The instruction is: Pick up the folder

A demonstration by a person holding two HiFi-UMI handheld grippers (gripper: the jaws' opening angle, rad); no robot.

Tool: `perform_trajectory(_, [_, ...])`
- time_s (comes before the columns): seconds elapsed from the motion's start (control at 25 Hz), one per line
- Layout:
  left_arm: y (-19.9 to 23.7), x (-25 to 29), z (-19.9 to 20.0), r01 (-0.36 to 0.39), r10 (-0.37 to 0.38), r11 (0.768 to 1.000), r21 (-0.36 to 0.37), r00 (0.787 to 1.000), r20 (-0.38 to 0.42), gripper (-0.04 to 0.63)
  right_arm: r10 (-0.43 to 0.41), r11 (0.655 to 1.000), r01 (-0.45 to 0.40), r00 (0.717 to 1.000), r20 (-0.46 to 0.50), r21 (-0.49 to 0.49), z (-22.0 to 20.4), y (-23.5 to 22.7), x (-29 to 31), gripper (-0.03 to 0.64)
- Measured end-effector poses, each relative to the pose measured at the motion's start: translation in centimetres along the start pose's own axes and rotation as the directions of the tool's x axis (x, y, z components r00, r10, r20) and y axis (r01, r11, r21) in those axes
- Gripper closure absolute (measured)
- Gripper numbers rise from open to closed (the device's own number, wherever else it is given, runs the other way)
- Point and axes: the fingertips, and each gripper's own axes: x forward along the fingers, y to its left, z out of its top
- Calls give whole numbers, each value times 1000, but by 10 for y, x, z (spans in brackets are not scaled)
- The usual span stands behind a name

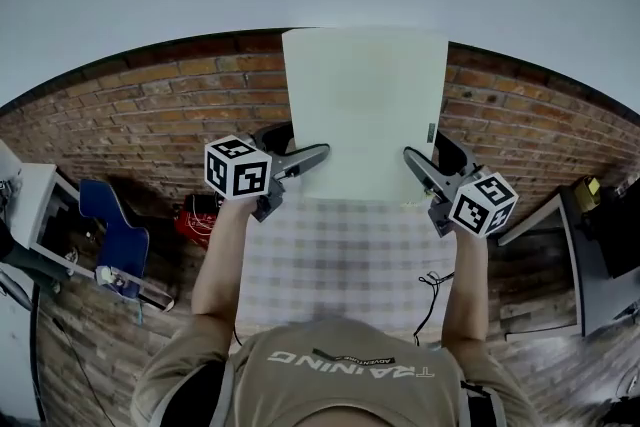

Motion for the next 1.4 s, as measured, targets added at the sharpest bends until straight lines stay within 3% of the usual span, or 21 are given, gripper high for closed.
perform_trajectory(0.24, [-15, -7, 28, -39, 41, 993, 110, 999, -15, 264, 4, 1000, -3, 999, 39, -26, 23, 5, -5, 339])
perform_trajectory(0.4, [-24, -13, 48, -42, 41, 989, 141, 999, 10, 264, 14, 1000, -12, 997, 75, -25, 39, 10, -8, 339])
perform_trajectory(0.8, [-31, -26, 70, -47, 41, 989, 143, 998, 46, 264, 21, 998, -15, 995, 102, -62, 68, 21, -8, 339])
perform_trajectory(1.4, [-36, -33, 63, -51, 42, 987, 152, 997, 62, 264, 11, 998, -6, 997, 80, -65, 60, 30, -12, 339])
